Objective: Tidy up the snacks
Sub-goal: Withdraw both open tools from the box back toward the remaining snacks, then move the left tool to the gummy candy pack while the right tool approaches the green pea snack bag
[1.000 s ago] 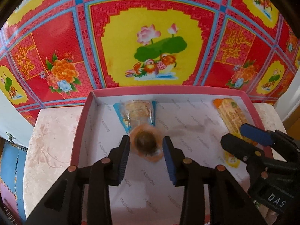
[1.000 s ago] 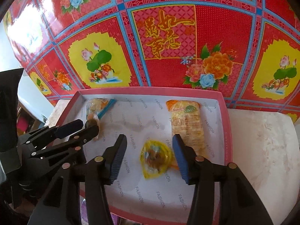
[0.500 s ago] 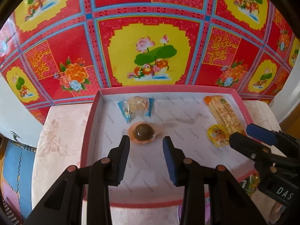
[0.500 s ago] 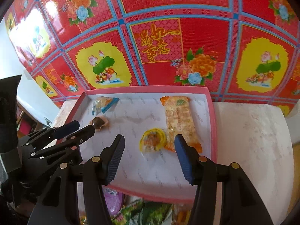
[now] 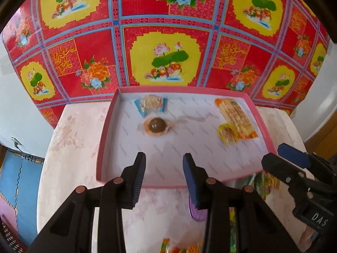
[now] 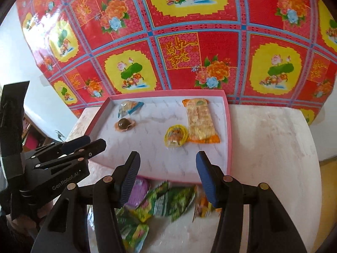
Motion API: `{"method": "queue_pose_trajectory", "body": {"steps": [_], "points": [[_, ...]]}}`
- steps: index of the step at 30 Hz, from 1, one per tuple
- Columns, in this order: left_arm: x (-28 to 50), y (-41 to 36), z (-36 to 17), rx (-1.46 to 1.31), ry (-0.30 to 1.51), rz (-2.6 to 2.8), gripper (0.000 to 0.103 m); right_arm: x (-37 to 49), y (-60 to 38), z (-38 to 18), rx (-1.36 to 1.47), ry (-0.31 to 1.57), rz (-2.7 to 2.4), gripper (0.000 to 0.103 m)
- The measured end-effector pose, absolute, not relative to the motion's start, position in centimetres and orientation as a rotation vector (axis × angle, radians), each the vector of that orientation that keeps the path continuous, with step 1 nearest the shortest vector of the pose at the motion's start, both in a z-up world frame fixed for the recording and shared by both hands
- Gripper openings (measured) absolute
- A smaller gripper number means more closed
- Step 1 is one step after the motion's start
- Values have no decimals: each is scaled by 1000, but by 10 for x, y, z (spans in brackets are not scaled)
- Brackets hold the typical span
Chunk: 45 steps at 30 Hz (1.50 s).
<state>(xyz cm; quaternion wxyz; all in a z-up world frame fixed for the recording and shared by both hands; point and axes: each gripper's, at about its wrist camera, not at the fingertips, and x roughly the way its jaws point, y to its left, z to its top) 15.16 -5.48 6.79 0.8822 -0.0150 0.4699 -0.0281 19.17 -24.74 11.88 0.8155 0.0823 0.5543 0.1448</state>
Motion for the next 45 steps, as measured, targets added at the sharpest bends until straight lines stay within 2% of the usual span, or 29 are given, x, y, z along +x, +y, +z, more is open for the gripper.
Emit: {"method": "queue_pose_trajectory", "body": {"steps": [9,13,21,25,45], "points": [[129,-52,65,-35,1002,-64,39,171,-256,122,200,1198,289,57],[119,-49,64,-40,1015,-72,42,160,-258,122,195,1209,291,57],[101,-47,60,-57,1054,-94,43,141,-260,121,200,1229,292,57],[94,-48,57,-53,1071,-103,48,134,-261,120,199,1238,286,57],[66,-54,39,-106,1168,-193,53,111,-270,115,217,1261,284,57]]}}
